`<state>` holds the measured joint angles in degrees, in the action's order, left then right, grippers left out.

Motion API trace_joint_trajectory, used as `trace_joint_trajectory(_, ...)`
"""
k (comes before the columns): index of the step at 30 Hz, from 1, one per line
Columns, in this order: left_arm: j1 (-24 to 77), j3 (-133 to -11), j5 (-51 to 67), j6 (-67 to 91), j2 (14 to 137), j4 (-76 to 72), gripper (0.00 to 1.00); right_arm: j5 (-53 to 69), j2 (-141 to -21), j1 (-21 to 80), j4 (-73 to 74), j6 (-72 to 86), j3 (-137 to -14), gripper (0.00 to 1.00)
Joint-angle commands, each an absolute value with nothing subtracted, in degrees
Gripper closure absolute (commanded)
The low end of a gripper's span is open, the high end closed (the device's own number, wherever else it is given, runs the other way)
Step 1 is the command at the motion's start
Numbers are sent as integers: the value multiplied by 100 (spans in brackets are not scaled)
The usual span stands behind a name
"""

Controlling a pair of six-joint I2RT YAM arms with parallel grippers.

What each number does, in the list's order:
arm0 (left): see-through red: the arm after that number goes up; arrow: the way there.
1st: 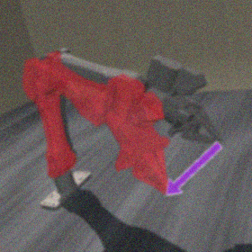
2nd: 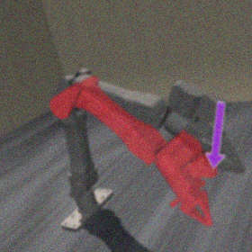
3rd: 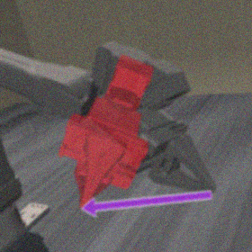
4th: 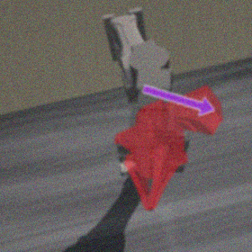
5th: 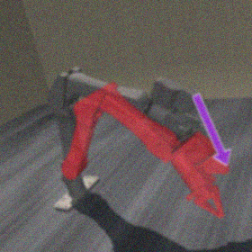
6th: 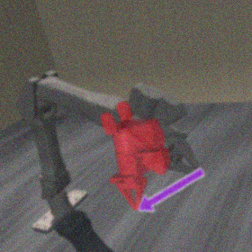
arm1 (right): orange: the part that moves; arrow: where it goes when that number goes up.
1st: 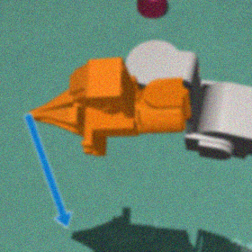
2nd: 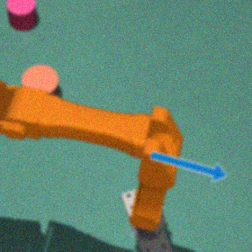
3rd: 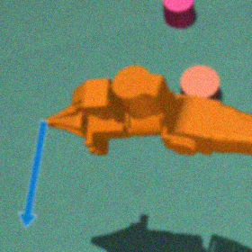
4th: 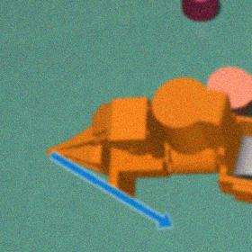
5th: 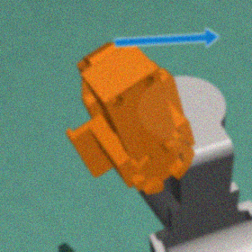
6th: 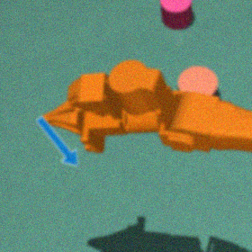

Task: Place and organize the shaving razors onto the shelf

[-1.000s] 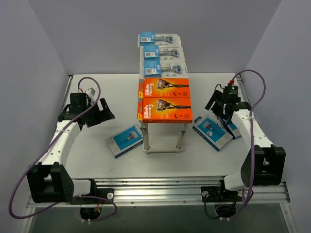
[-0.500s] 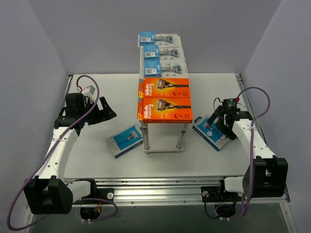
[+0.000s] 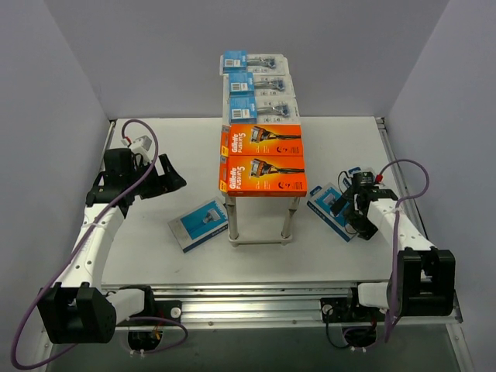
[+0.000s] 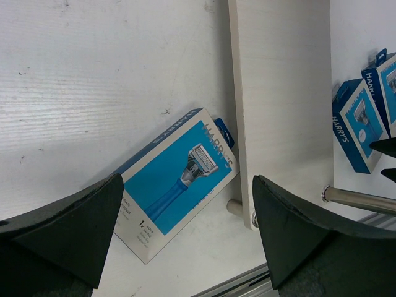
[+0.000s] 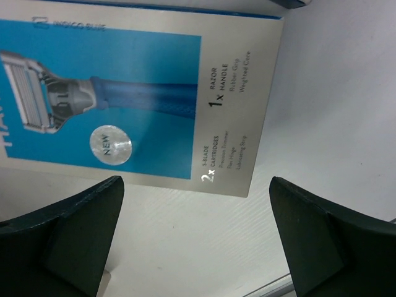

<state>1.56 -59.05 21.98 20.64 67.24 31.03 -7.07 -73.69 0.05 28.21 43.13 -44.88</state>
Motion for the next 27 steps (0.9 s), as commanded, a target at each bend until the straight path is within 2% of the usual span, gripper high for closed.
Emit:
trace_joint_trajectory(1, 167, -5959, 2355, 1960, 6706, 2856, 6, -897, -7435, -184, 2699, 4526, -4325, 0)
trace_joint_trajectory(8, 167, -5968, 2320, 1942, 6741, 2874, 6, -589, -7760, -448, 2163, 4500, -4043, 0)
trace_joint_trajectory(27, 53, -5985, 2276, 1890, 6899, 2918, 6, 176, -8920, -650, 1318, 4430, -4728, 3)
